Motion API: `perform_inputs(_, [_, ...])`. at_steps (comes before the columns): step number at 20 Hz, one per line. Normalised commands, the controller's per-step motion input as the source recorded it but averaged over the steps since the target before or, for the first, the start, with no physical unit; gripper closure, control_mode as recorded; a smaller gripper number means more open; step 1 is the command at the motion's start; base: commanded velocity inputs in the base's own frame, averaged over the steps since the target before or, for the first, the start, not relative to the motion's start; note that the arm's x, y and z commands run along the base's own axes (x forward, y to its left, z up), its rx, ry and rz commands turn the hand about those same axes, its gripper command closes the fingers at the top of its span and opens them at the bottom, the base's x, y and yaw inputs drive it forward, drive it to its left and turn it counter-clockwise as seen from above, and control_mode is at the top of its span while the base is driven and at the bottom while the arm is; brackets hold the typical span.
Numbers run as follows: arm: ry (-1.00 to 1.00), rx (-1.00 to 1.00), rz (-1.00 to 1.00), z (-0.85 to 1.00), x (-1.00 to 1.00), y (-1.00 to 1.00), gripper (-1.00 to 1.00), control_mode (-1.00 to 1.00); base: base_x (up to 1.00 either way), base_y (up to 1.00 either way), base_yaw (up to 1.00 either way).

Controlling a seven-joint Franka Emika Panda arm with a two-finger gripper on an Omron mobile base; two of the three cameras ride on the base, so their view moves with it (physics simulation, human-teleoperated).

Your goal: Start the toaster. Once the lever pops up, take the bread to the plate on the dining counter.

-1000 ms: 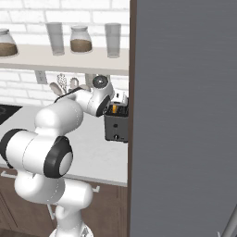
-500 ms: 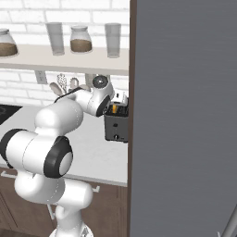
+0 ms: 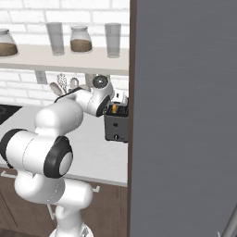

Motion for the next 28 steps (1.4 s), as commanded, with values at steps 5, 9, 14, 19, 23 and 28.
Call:
perform_inputs(5, [0.0,0.0,0.0,0.0,0.0,0.0,-1.0,-1.0,0.0,0.0,0.0])
perform_inputs(9, [0.0,0.0,0.0,0.0,0.0,0.0,-1.0,-1.0,0.0,0.0,0.0])
perform_inputs(14, [0.0,0.0,0.0,0.0,0.0,0.0,-1.0,-1.0,0.0,0.0,0.0])
perform_inputs(19, [0.0,0.0,0.0,0.0,0.0,0.0,-1.0,-1.0,0.0,0.0,0.0])
perform_inputs(23, [0.0,0.0,0.0,0.0,0.0,0.0,-1.0,-1.0,0.0,0.0,0.0])
perform_inputs(28, [0.0,0.0,0.0,0.0,0.0,0.0,-1.0,-1.0,0.0,0.0,0.0])
